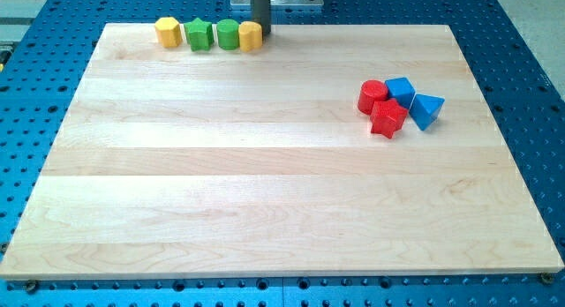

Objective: Place the heart close to the group of blocks

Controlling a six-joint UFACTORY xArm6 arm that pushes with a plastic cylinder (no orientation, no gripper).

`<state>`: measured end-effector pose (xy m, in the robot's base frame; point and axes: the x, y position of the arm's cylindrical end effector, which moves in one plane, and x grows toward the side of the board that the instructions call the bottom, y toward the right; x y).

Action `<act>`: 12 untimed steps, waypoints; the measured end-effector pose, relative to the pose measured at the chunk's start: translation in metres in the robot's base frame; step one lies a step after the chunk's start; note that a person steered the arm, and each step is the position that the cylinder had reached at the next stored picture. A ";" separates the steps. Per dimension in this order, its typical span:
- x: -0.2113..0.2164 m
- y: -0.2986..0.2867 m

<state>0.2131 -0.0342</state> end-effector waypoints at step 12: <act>0.117 0.106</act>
<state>0.3296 0.0717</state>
